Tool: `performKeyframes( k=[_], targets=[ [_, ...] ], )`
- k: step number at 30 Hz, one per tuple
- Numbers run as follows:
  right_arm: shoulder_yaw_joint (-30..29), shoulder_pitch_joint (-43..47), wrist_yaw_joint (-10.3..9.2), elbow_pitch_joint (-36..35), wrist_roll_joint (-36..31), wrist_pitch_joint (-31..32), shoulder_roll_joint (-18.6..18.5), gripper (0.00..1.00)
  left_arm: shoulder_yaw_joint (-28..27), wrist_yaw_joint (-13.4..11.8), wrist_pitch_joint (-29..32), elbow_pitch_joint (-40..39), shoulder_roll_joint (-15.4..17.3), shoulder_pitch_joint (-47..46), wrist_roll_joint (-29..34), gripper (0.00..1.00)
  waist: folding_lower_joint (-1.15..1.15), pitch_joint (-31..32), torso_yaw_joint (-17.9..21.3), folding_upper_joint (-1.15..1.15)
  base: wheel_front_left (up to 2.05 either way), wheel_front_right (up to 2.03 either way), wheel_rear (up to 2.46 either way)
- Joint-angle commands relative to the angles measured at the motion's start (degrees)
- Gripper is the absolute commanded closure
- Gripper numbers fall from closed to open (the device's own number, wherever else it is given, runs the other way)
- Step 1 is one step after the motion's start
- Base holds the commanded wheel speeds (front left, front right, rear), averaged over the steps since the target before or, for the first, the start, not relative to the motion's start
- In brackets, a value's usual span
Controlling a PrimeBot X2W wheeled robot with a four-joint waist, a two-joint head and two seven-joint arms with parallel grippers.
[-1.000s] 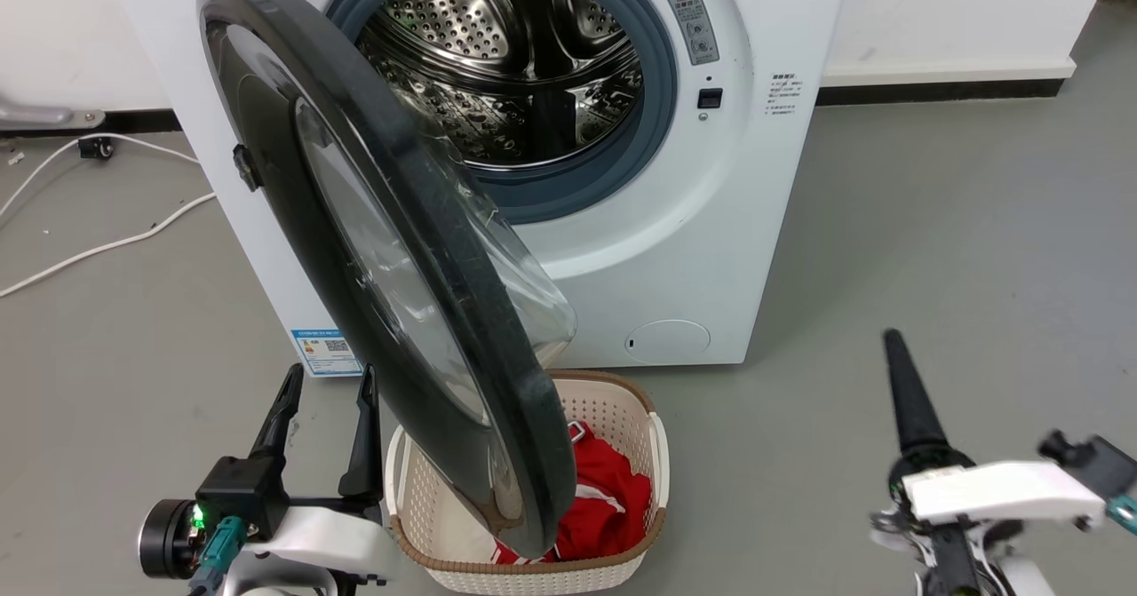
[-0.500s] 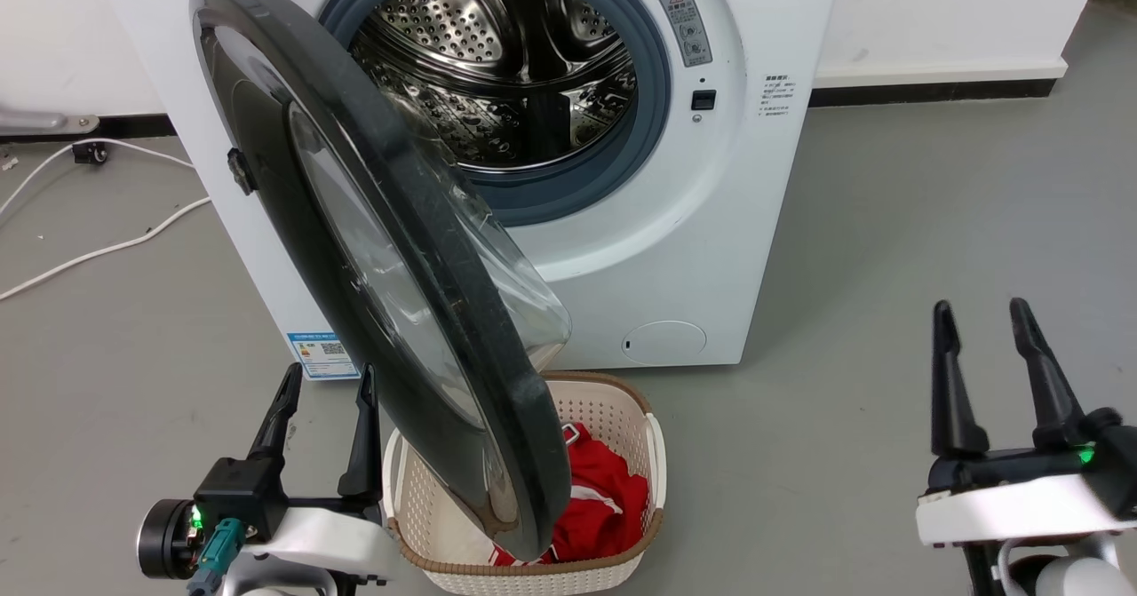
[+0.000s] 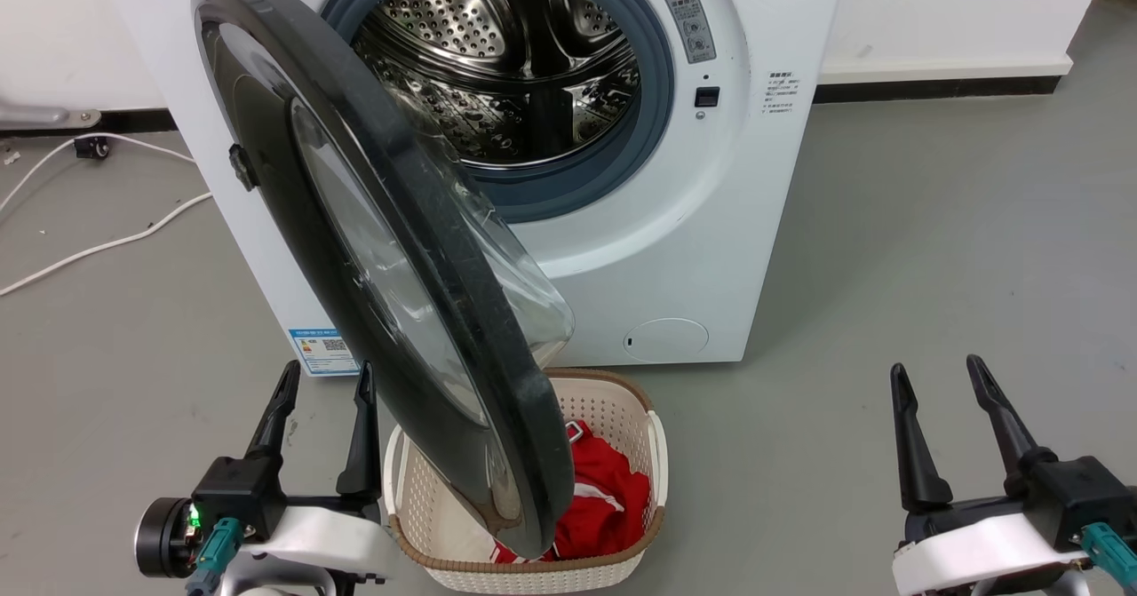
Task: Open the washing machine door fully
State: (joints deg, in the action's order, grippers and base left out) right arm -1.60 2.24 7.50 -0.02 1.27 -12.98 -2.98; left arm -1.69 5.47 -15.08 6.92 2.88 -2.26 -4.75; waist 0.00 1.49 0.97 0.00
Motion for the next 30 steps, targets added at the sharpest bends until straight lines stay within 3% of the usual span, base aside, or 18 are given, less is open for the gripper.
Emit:
performKeyframes(
  k=[1,16,17,18,30],
  targets=[
    [-0.05,0.16,-0.02,0.61,0.81,-0.23,0.19,0.00,-0.09,-0.14,-0.13,-0.10,-0.01,0.07,0.21,0.00,0.00,0.04,0.02,0.00,0.00,0.00,0.00],
    [0.19,-1.11,-0.02,3.14,1.80,-1.13,0.19,0.00,-0.55,0.17,-0.12,0.02,-0.01,0.27,0.01,0.01,0.00,-0.03,0.37,0.00,0.00,0.00,0.00],
    [0.23,-1.16,-0.02,3.22,1.79,-1.18,0.19,0.00,-0.53,0.21,-0.12,0.07,-0.02,0.26,-0.02,0.57,0.00,-0.03,0.39,0.00,0.00,0.00,0.00],
    [0.29,-1.19,-0.02,3.27,1.77,-1.21,0.19,0.00,-0.48,0.26,-0.12,0.06,-0.02,0.25,-0.05,1.00,0.00,-0.04,0.41,0.00,0.00,0.00,0.00],
    [0.48,-1.50,-0.02,3.92,2.36,-1.45,0.19,0.00,-0.91,0.10,-0.12,-5.85,-0.01,-0.72,0.49,1.00,0.00,0.00,0.51,0.00,0.00,0.00,0.00]
  ],
)
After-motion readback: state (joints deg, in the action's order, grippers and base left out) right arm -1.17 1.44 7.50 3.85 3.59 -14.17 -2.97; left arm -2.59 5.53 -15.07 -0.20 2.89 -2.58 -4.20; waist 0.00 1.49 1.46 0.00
